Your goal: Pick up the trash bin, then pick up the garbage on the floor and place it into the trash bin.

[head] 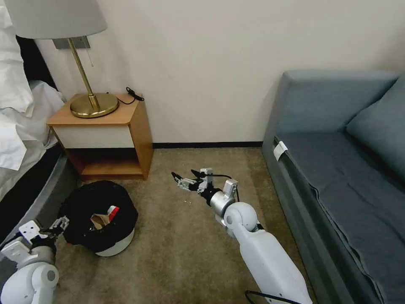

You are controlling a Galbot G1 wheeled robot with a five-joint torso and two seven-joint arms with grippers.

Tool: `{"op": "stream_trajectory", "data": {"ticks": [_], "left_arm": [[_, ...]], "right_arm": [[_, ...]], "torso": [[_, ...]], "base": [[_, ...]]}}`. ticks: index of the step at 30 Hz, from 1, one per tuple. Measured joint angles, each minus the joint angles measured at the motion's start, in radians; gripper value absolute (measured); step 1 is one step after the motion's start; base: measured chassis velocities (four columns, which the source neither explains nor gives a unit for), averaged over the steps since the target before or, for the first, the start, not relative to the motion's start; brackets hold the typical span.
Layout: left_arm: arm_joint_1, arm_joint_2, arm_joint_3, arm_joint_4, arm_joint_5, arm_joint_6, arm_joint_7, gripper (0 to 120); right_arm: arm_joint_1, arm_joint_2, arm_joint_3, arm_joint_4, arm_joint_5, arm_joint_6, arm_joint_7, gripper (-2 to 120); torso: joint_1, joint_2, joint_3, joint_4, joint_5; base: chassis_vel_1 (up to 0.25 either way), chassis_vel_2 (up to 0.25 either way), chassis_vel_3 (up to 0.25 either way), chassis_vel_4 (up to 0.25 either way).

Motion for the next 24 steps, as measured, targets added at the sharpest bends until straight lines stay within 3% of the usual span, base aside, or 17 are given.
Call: {"op": "stream_trajectory", "data": {"ticks": [2, 8, 12, 13, 15, 24], "left_arm": [[0.026, 0.003, -0.002, -0.062, 0.077, -0.027, 0.032, 100], [0.028, 0.023, 0.024, -0.109, 0.153, -0.045, 0.085, 100], [0.0, 0.065, 0.103, -0.123, 0.198, -0.043, 0.104, 100], [0.0, 0.065, 0.103, -0.123, 0.198, -0.043, 0.104, 100], [-0.022, 0.092, 0.165, -0.124, 0.21, -0.029, 0.104, 100], [-0.068, 0.076, 0.283, -0.091, 0.271, -0.02, 0.092, 100]], "right_arm": [[-0.024, -0.011, -0.009, 0.043, 0.028, -0.024, 0.058, 100], [-0.052, -0.019, -0.009, 0.08, 0.033, -0.042, 0.103, 100], [-0.066, -0.02, 0.007, 0.084, 0.031, -0.044, 0.131, 100], [-0.066, -0.02, 0.007, 0.084, 0.031, -0.044, 0.131, 100], [-0.066, -0.024, 0.023, 0.084, 0.029, -0.044, 0.14, 100], [-0.071, -0.044, 0.06, 0.065, 0.037, -0.04, 0.148, 100]], "torso": [[0.0, 0.0, 0.0, 0.0001, 0.0002], [0.0, 0.0, 0.0, 0.0001, 0.0002], [0.0, 0.0, 0.0, -0.0001, 0.0002], [0.0, 0.0, 0.0, -0.0001, 0.0002], [0.0, 0.0, 0.0, -0.0001, 0.0002], [0.0, 0.0, 0.0, -0.0001, 0.0001]], "base": [[0.0, 0.0, 0.0, 0.0], [0.0, 0.0, 0.0, 0.0], [0.0, 0.0, 0.0, 0.0], [0.0, 0.0, 0.0, 0.0], [0.0, 0.0, 0.0, 0.0], [0.0, 0.0, 0.0, 0.0]]}}
